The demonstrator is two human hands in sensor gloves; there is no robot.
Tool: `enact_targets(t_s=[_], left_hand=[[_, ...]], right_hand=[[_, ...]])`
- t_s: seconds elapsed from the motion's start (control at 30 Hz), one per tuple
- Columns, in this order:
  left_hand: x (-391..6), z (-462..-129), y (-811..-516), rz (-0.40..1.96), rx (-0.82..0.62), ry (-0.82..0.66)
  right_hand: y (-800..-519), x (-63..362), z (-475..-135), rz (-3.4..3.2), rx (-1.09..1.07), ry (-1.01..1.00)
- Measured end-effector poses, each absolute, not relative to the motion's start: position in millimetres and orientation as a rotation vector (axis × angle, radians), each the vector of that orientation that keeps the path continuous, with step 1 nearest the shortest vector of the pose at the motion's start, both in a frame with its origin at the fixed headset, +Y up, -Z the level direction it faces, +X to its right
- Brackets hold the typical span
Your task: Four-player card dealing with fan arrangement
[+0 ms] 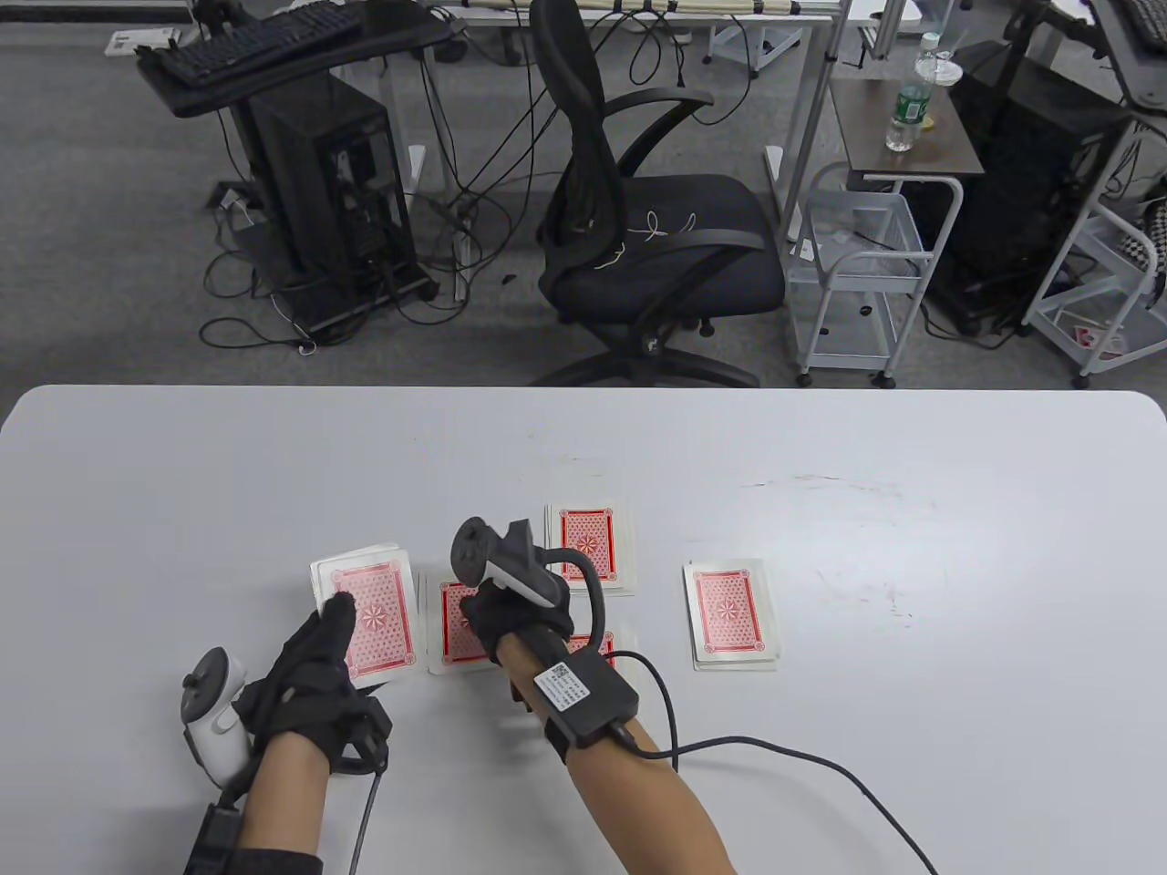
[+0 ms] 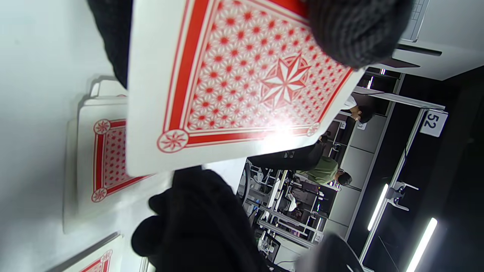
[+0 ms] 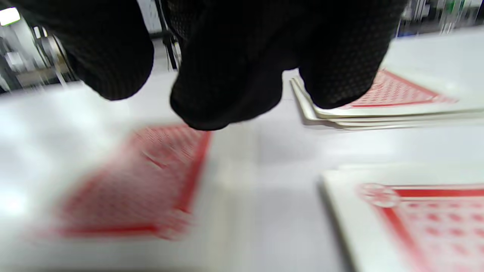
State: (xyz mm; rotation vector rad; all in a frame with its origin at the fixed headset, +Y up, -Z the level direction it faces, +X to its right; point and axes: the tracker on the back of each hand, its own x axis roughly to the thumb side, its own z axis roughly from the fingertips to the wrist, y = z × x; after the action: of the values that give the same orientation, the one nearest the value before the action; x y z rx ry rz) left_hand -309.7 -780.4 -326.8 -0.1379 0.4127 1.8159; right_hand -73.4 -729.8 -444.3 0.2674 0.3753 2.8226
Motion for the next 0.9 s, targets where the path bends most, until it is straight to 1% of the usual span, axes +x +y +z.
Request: enact_targets(t_s=[0.07,0.13,0.2,0.37,0.57,0.77,0.9], left_hand=[[-305.2,-326.7,-779.2,1.819,-0.145,0.390],[-300.7,-326.3,-778.8,1.835,-0.153,0.371],[-295.8,-325.9,-779.0,1.851,-0.164,0.350],[-284.5,-325.7,-779.0,1.848,-0.179,0.309],[-276.9,-324.8,-781.4,1.805,-0.200,0.302],[-274.3,-324.9,-783.3,1.850,-0.235,0.279],[-274.9,-325.1,-781.9,1.872,-0.230,0.282]], right_hand=[[-714.2,-60.0,-438.5,2.593,0.266,0.360],[-706.3,-50.7,-431.7,2.394,0.263,0.359],[-704.5,-45.0,-423.9,2.239,0.279,0.369],[-717.2,-43.1,-406.5,2.076,0.369,0.496],[-726.4,-38.0,-397.7,2.093,0.342,0.363],[-728.5,-25.3,-401.6,2.023,0.356,0.382],[-722.7,-8.7,-410.7,2.030,0.319,0.371]])
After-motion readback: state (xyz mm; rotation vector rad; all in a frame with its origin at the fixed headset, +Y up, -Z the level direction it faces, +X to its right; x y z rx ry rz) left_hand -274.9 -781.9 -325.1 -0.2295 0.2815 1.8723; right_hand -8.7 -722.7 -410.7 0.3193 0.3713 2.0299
